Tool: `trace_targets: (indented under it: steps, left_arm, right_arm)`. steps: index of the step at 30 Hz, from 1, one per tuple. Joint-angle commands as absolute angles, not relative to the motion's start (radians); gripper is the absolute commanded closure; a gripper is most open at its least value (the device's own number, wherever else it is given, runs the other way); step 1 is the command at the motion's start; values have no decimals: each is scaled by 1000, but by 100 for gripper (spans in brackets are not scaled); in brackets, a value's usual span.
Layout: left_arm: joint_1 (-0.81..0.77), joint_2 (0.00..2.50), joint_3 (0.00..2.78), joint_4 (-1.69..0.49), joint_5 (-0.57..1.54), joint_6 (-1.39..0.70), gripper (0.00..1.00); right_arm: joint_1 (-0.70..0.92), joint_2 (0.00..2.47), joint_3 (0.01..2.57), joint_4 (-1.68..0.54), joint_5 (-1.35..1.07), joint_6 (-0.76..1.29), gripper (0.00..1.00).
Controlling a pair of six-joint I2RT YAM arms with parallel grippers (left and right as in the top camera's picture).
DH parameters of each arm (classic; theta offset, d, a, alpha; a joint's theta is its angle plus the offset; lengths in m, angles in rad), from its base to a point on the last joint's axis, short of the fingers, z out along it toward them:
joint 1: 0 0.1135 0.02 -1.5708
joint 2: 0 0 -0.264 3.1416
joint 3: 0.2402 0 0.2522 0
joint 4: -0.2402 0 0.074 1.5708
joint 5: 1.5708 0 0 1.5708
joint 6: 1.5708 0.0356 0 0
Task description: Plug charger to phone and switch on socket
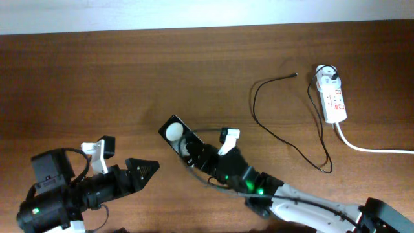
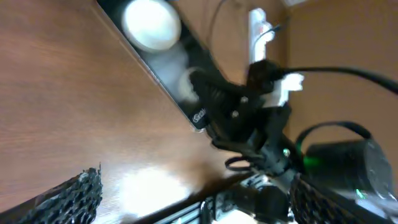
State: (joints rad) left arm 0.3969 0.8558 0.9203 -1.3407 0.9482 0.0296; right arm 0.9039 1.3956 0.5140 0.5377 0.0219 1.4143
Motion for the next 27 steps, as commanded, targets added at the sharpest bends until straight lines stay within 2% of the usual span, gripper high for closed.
trace_targets:
  steps: [1, 6, 11, 14, 17, 23, 24, 27]
  left_arm:
    - [402, 848, 850, -1301, 1044, -40, 1]
    - [402, 848, 713, -1188, 1044, -320, 1]
    - [402, 848, 639, -972, 1043, -605, 0]
    - [402, 848, 639, -888, 1021, -738, 9]
    - [402, 848, 639, -882, 994, -741, 9]
    - [389, 848, 639, -860, 946, -791, 16]
    - [370, 848, 639, -812, 935, -797, 21]
    - [281, 850, 639, -698, 921, -892, 21]
  right_arm:
    - [835, 1367, 527, 554, -242, 1602, 96]
    - [830, 1367, 527, 614, -350, 1682, 96]
    - [831, 1367, 527, 664, -393, 1685, 96]
    - [834, 1367, 527, 664, -400, 1727, 96]
    - [840, 1367, 527, 664, -397, 1740, 96]
    - [844, 1367, 527, 671, -404, 1764, 96]
    - [844, 1367, 527, 671, -404, 1763, 96]
    - [844, 1367, 527, 670, -404, 1763, 96]
